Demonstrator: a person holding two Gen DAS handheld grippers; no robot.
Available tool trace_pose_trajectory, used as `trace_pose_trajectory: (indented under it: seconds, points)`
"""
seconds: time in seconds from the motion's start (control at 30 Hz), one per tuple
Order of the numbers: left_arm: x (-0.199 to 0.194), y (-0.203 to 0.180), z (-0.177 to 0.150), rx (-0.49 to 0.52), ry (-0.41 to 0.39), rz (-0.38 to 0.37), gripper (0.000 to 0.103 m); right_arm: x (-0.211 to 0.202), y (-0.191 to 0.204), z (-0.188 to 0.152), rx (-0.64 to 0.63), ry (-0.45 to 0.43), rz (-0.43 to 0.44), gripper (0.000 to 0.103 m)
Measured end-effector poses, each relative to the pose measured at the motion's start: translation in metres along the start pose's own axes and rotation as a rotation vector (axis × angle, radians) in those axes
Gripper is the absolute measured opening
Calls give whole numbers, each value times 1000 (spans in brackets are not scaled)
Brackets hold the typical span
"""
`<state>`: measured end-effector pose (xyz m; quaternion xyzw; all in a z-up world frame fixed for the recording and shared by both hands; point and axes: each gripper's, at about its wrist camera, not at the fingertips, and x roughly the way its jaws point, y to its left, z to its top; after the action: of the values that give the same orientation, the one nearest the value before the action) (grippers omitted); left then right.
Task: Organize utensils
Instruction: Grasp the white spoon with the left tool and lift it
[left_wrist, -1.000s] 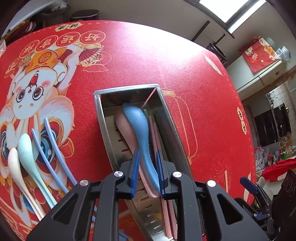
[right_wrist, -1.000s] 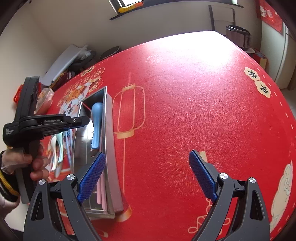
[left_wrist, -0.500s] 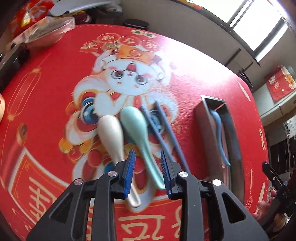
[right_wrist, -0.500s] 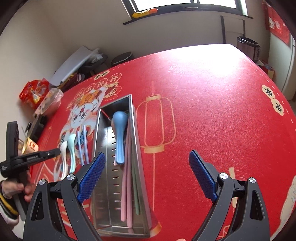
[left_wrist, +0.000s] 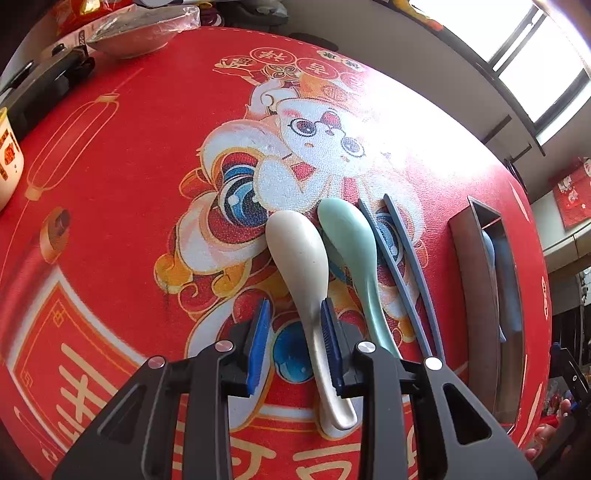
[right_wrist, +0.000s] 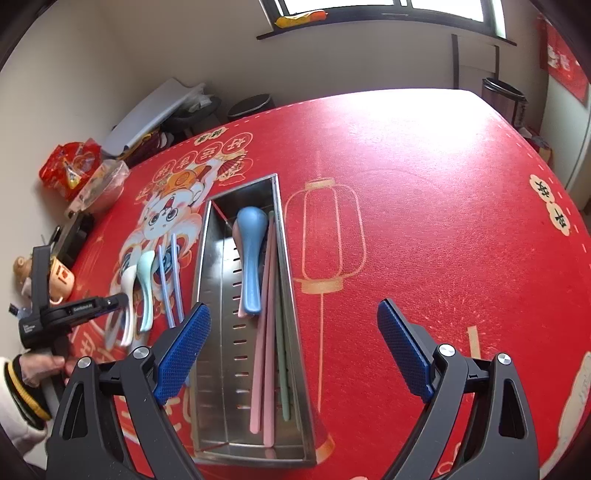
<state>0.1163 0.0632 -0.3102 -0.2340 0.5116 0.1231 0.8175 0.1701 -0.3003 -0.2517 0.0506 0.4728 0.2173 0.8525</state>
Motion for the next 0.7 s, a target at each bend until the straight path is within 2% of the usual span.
trace_pose_trajectory:
  seconds: [0.27, 0.5, 0.63, 0.7]
  points:
    - [6, -11, 6, 42, -14, -25, 28, -3, -6, 1, 23, -4, -38, 88]
    - [7, -24, -4, 109, 25, -57, 27, -3, -4, 2, 29, -7, -46, 88]
    - [5, -31, -18, 161, 44, -62, 17, 0, -3, 2, 33, -2, -53, 88]
    - [3, -34, -25, 183, 40, -58, 17, 1, -1, 2, 34, 0, -49, 88]
